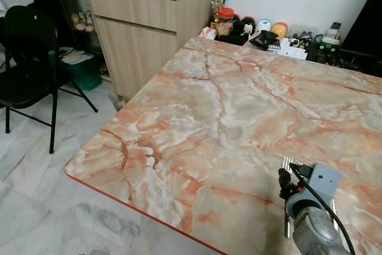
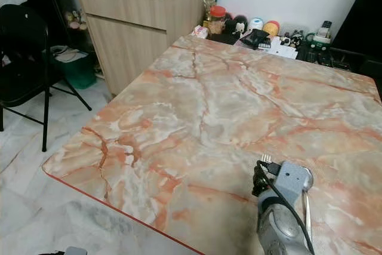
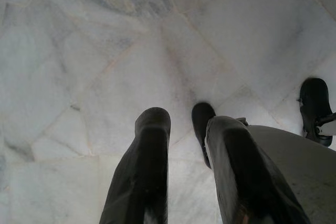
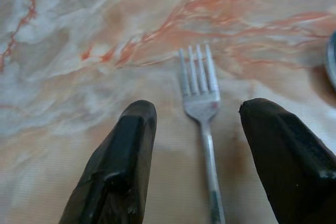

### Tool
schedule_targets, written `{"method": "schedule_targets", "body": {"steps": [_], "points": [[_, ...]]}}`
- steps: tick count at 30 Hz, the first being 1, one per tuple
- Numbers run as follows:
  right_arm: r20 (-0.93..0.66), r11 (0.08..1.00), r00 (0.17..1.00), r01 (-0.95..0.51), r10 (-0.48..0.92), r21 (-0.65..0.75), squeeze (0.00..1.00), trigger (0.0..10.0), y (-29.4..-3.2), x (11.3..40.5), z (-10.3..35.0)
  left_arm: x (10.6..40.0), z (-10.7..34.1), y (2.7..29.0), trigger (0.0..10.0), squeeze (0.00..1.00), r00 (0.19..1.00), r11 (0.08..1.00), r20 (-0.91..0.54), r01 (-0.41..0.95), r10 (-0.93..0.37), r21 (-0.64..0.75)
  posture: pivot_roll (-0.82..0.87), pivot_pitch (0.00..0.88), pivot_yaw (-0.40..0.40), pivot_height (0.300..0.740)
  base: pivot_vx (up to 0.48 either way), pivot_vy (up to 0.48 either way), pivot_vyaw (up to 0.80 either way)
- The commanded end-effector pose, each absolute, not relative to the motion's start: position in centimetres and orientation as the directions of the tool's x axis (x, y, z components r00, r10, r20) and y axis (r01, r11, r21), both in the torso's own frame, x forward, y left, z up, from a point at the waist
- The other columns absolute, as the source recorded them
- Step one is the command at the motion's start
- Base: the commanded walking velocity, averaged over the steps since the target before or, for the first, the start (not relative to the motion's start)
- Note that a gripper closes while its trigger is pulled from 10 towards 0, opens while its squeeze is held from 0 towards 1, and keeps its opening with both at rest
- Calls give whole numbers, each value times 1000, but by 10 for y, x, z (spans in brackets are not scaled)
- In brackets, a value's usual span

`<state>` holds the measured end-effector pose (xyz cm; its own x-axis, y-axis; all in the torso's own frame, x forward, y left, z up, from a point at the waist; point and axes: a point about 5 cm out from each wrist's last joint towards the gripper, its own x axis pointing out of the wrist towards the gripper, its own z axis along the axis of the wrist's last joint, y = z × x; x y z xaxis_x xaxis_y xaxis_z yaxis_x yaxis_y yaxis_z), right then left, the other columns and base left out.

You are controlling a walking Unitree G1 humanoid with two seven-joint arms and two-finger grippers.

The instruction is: Setting the table

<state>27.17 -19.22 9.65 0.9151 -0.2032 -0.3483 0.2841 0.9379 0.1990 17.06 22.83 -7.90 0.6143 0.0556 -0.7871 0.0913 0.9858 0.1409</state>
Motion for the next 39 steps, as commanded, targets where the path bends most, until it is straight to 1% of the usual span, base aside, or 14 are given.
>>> {"method": "schedule_targets", "body": {"steps": [1,11,19,28,39], "points": [[-359,942,912,278,-197,188,0,10000,-192,273,94,166,-81,229,10000,0,598,981,-800,120,52,153,-7,89,-27,740,0,0,0],[-367,942,906,289,-211,173,0,10000,-190,279,94,163,-83,227,10000,0,591,983,-805,118,47,144,-7,113,-31,740,0,0,0],[-362,928,892,342,-271,148,0,10000,-197,275,95,161,-84,227,10000,0,587,983,-808,112,51,144,-6,118,-33,740,0,0,0],[-402,939,886,312,-233,143,0,10000,-192,273,86,161,-84,225,10000,0,587,984,-809,113,46,139,-6,113,-37,740,0,0,0],[-440,937,865,324,-239,128,0,10000,-194,270,78,160,-84,226,10000,0,584,984,-811,113,47,139,-4,118,-34,740,0,0,0]]}}
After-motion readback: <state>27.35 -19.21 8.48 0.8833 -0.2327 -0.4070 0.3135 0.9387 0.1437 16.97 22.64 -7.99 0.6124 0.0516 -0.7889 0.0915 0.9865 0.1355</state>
